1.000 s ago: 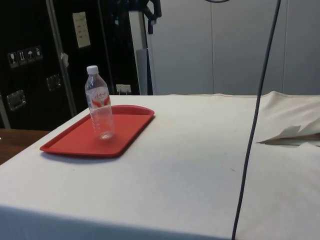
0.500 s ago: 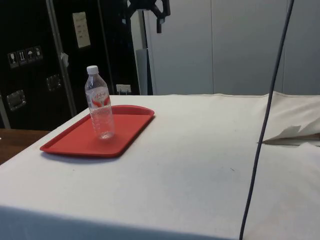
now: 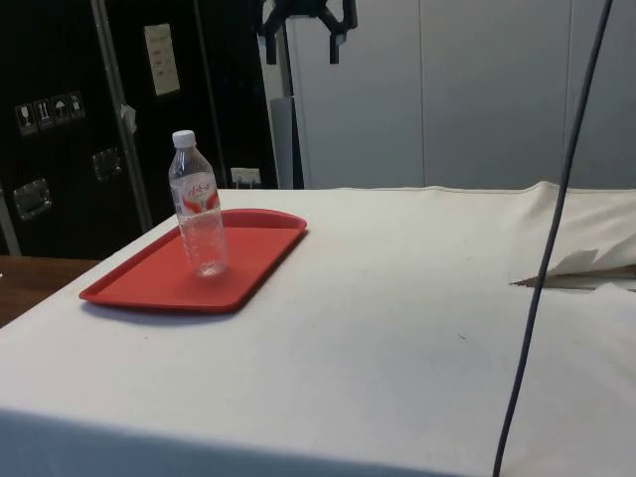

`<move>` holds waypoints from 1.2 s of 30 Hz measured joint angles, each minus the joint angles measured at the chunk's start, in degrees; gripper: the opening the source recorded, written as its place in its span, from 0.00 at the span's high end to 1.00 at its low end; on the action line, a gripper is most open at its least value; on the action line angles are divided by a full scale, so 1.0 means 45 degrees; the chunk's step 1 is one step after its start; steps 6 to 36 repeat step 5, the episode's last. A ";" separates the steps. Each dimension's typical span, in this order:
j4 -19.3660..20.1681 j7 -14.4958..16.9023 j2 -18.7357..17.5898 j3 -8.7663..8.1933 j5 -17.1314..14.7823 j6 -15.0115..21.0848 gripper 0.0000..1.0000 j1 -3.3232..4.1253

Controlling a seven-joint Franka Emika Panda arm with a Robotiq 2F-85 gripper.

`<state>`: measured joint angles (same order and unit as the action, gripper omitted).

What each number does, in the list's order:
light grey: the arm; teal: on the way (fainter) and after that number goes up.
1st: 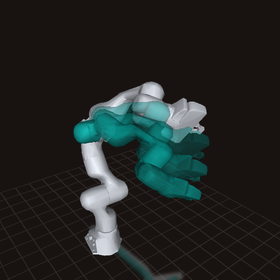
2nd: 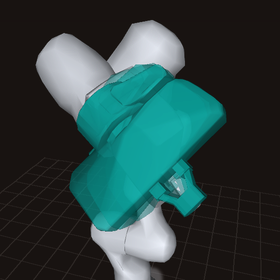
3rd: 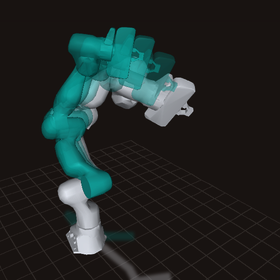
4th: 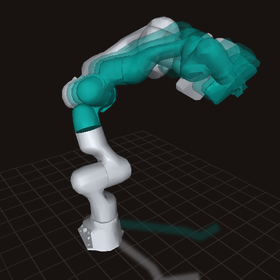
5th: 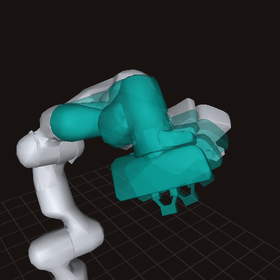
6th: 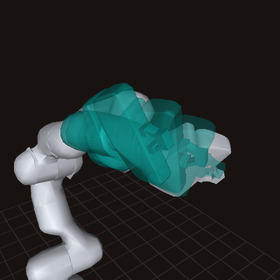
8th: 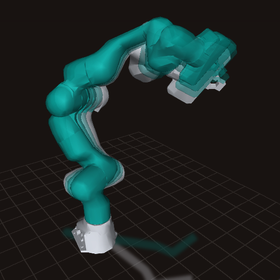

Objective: Place the bottle upright on the tray.

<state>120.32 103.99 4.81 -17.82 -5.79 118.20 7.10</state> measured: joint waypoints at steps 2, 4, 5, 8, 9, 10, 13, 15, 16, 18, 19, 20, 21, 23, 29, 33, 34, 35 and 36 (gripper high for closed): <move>0.0229 0.0000 0.0216 0.0013 0.0038 0.0000 0.00 0.0000; 0.0306 0.0000 0.0293 0.0025 0.0038 0.0000 0.00 0.0000; 0.0306 0.0000 0.0293 0.0025 0.0038 0.0000 0.00 0.0000; 0.0306 0.0000 0.0293 0.0025 0.0038 0.0000 0.00 0.0000; 0.0306 0.0000 0.0293 0.0025 0.0038 0.0000 0.00 0.0000; 0.0306 0.0000 0.0293 0.0025 0.0038 0.0000 0.00 0.0000; 0.0306 0.0000 0.0293 0.0025 0.0038 0.0000 0.00 0.0000; 0.0306 0.0000 0.0293 0.0025 0.0038 0.0000 0.00 0.0000; 0.0306 0.0000 0.0293 0.0025 0.0038 0.0000 0.00 0.0000; 0.0306 0.0000 0.0293 0.0025 0.0038 0.0000 0.00 0.0000; 0.0306 0.0000 0.0293 0.0025 0.0038 0.0000 0.00 0.0000; 0.0306 0.0000 0.0293 0.0025 0.0038 0.0000 0.00 0.0000; 0.0306 0.0000 0.0293 0.0025 0.0038 0.0000 0.00 0.0000; 0.0306 0.0000 0.0293 0.0025 0.0038 0.0000 0.00 0.0000; 0.0306 0.0000 0.0293 0.0025 0.0038 0.0000 0.00 0.0000; 0.0306 0.0000 0.0293 0.0025 0.0038 0.0000 0.00 0.0000; 0.0306 0.0000 0.0293 0.0025 0.0038 0.0000 0.00 0.0000; 0.0306 0.0000 0.0293 0.0025 0.0038 0.0000 0.00 0.0000; 0.0306 0.0000 0.0293 0.0025 0.0038 0.0000 0.00 0.0000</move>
